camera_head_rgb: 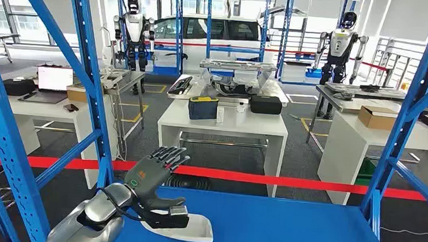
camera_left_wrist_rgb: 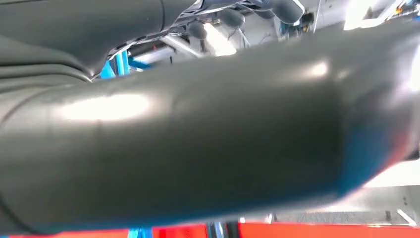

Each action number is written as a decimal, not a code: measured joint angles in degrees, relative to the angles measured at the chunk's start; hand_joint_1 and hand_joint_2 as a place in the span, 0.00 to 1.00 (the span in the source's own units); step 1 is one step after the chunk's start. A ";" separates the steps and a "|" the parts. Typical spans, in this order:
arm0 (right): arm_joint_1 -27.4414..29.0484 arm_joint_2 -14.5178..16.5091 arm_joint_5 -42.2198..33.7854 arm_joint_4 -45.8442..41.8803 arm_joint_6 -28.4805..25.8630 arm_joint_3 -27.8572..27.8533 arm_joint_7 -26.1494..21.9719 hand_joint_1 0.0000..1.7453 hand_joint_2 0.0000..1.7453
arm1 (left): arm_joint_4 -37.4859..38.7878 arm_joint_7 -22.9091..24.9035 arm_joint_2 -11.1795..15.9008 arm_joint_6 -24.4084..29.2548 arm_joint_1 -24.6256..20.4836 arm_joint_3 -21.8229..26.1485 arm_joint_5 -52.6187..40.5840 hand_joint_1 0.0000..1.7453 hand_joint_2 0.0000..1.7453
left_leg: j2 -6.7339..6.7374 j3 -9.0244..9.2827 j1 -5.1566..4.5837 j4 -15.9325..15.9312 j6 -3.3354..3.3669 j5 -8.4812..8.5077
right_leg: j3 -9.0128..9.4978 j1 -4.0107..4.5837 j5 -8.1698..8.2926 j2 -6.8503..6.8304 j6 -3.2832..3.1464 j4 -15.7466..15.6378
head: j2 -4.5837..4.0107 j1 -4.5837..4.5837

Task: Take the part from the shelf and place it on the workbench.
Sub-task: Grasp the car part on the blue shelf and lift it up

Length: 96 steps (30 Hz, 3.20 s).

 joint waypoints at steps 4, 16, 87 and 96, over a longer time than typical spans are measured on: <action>-0.16 -0.01 0.11 0.01 0.02 0.00 -0.01 0.00 0.00 | 0.18 -1.98 -0.38 -2.65 0.10 0.02 2.79 0.00 0.00 | -0.03 1.31 0.24 -0.43 0.60 -0.61 | -6.08 -0.08 -2.01 -0.09 0.53 9.61 | 0.01 -0.02; -0.10 -0.05 0.36 0.00 0.00 0.00 0.16 0.00 0.00 | 0.99 -6.01 -0.73 -7.04 2.46 0.02 8.22 0.00 0.00 | -0.17 3.56 0.43 -0.22 0.25 -2.81 | -12.35 -0.45 -1.09 -0.12 1.36 10.82 | 0.01 0.01; -0.25 0.78 0.85 0.07 0.00 -0.48 1.48 0.00 0.00 | 15.43 13.29 -5.73 -2.05 12.29 -4.59 12.79 0.00 1.00 | 0.02 5.99 0.30 -0.16 -1.76 -5.85 | -8.83 -0.33 7.21 -0.13 -0.69 0.17 | -0.01 -0.22; -0.26 0.98 1.10 0.07 0.00 -0.48 1.60 0.00 0.00 | 15.71 13.13 -5.60 -2.57 12.45 -4.58 12.79 0.00 1.00 | 0.02 5.97 0.30 -0.16 -1.76 -5.85 | -8.83 -0.34 7.21 -0.13 -0.69 0.17 | -0.01 -0.22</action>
